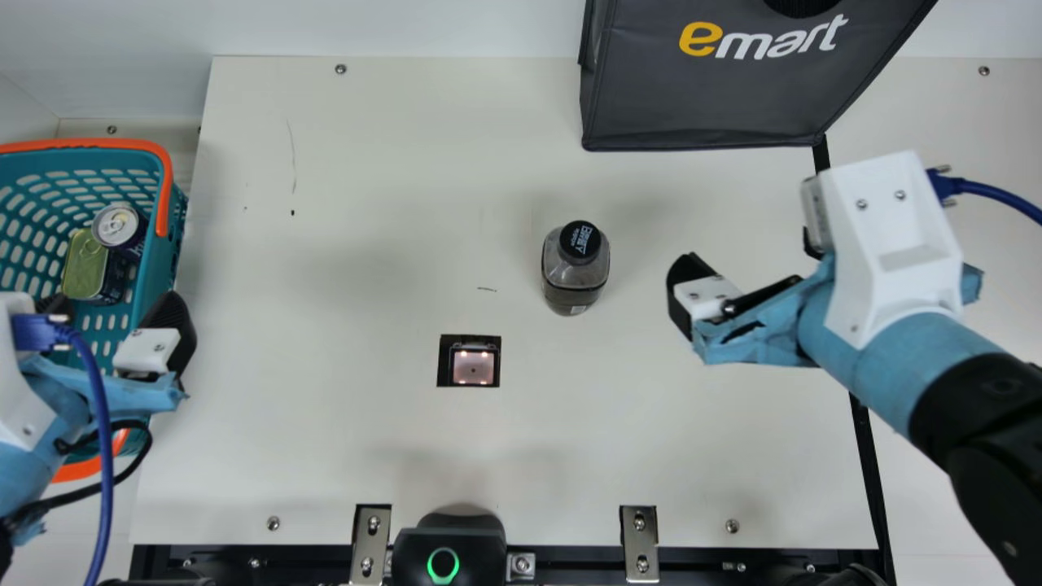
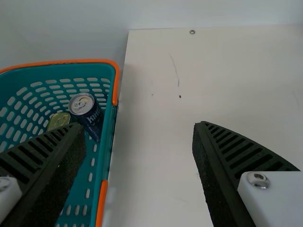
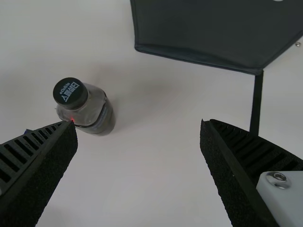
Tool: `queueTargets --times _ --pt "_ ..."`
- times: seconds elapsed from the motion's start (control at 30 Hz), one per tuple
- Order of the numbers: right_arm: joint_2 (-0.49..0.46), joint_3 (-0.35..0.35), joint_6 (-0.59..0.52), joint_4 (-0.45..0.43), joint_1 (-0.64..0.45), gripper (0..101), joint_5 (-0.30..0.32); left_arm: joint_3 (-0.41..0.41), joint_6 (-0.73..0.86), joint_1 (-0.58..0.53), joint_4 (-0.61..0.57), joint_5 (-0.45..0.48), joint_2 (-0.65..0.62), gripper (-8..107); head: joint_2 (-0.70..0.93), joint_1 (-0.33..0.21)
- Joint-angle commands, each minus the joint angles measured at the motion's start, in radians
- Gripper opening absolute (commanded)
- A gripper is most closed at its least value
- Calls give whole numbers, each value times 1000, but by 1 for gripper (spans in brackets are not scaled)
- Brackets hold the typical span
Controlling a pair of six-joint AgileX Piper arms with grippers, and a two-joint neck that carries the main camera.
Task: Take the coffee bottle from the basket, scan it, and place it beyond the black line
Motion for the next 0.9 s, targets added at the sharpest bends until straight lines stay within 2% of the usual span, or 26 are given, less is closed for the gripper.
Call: queueTargets --times 0.0,0.47,0.87 --pt "17 -1 12 -7 21 91 -6 0 0 0 0 0 0 90 2 -26" --pt "137 -10 48 -4 117 91 -60 0 0 0 0 0 0 90 2 -26" --pt "259 -47 6 8 140 91 -88 0 0 0 0 0 0 90 2 -26"
